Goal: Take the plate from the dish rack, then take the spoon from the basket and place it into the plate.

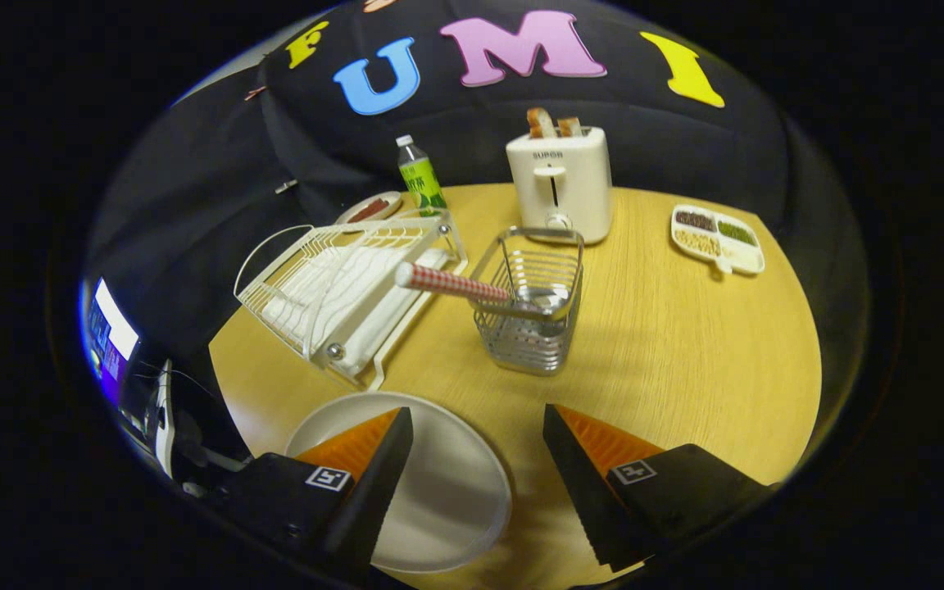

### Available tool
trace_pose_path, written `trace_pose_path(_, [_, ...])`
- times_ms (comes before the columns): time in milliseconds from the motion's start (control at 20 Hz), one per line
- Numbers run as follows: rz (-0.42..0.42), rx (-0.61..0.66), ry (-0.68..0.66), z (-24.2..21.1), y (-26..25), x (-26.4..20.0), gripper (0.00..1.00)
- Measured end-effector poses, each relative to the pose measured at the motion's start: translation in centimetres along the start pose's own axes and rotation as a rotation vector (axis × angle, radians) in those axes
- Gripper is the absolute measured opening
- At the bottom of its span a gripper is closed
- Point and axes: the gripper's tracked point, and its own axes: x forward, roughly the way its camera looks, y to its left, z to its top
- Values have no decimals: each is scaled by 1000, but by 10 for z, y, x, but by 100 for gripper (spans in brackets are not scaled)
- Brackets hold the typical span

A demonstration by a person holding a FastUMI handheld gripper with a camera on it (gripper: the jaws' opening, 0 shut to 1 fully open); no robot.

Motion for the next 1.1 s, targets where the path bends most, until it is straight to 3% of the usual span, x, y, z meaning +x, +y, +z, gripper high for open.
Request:
trace_pose_path(200, [-20,-121,-162,50,6,-3,98])
trace_pose_path(400, [1,-175,-185,67,13,17,98])
trace_pose_path(500, [-35,-193,-182,67,2,33,98])
trace_pose_path(900, [-75,-149,-182,71,-11,64,99])
trace_pose_path(1100, [-70,-142,-199,81,-11,64,89])
